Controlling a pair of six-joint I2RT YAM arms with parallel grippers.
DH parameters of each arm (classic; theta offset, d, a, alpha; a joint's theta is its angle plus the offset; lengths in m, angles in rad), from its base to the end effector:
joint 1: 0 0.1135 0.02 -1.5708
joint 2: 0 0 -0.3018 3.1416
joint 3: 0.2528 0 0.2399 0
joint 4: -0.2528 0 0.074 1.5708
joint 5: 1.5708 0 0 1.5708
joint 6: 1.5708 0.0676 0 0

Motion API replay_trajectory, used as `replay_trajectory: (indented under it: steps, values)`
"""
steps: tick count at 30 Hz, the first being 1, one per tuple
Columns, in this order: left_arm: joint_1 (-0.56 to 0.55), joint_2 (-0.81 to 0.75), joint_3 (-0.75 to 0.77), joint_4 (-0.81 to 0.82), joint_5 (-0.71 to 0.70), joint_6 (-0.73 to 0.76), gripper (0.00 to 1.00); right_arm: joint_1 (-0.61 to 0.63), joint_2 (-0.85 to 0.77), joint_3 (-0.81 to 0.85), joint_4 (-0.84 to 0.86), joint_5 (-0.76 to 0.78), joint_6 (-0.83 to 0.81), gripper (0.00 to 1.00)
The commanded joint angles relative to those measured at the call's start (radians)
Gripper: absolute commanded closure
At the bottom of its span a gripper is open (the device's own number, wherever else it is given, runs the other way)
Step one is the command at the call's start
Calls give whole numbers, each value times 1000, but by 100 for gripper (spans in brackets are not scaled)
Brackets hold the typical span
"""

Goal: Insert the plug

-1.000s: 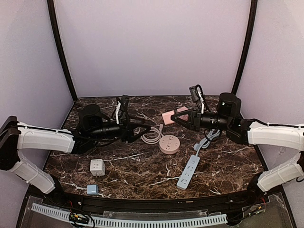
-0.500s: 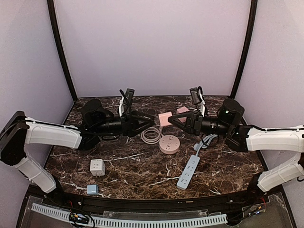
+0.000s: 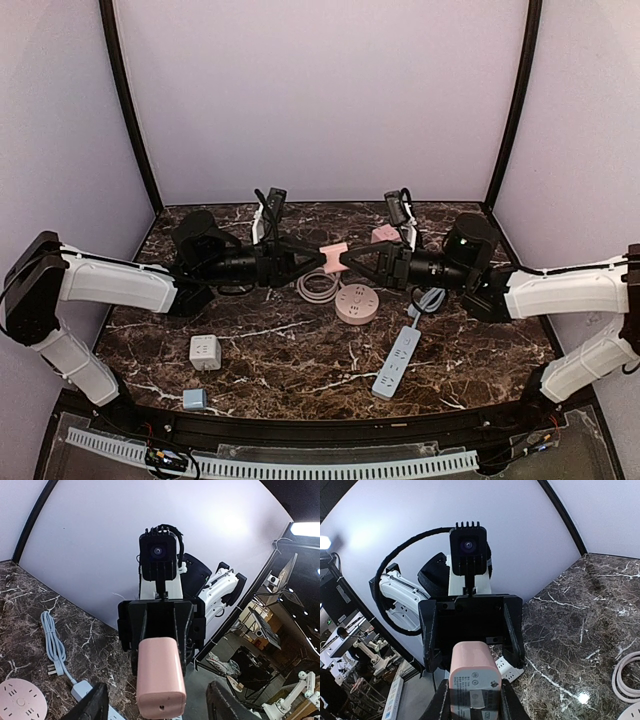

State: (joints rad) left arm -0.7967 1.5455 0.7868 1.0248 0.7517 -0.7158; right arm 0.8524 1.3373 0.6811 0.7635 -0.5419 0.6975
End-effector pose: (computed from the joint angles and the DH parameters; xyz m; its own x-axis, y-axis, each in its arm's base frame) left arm 0.2056 -0.2763 0.3314 -0.5063 -0.1679 -0.8459 0.8623 -0.0935 -0.4976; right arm 0.1725 0.2503 0.3271 -0.5770 0.1760 -0.7975 -0.7983 0.0845 0.5963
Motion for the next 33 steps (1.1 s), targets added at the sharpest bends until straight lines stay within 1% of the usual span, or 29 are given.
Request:
replay_trajectory:
  steps: [1,4,6,7,12,14,15,16,17,20,22,25,26,27,29,31,33]
  values:
    - [-2,4,24,42,19,-13,35,18,23,42,44,19,4,100]
    - [-7,9,23,46,14,-16,40,24,33,50,45,28,0,100]
    - [-10,11,24,45,14,-16,45,29,37,53,45,31,-2,100]
    - [-11,10,25,45,12,-16,49,32,37,56,44,34,-5,100]
    - [-16,13,31,32,10,-12,58,43,46,62,43,37,-10,100]
    - [-18,16,36,30,13,-11,70,46,49,63,43,39,-13,100]
    - [-18,17,36,29,13,-12,72,46,48,62,43,42,-16,100]
    - [-20,17,38,26,14,-11,79,46,48,62,42,46,-18,100]
    - [-21,17,39,25,14,-12,82,48,47,60,39,51,-19,100]
    - [-24,16,40,16,11,-13,97,48,46,60,11,73,-24,100]
    - [-24,13,38,9,8,-9,99,48,46,61,-9,94,-28,100]
    - [-24,5,36,-3,1,-6,99,48,50,69,-45,110,-36,100]
    - [-24,3,35,-15,1,-2,99,48,51,74,-59,115,-41,91]
    - [-23,-3,34,-22,-3,4,99,49,50,78,-75,122,-44,75]
    - [-24,-14,33,-55,-18,22,99,48,42,86,-117,148,-57,53]
    - [-24,-29,36,-115,-37,52,99,48,32,95,-172,191,-77,37]
    - [-24,-50,43,-194,-63,92,99,49,17,111,-253,248,-104,27]
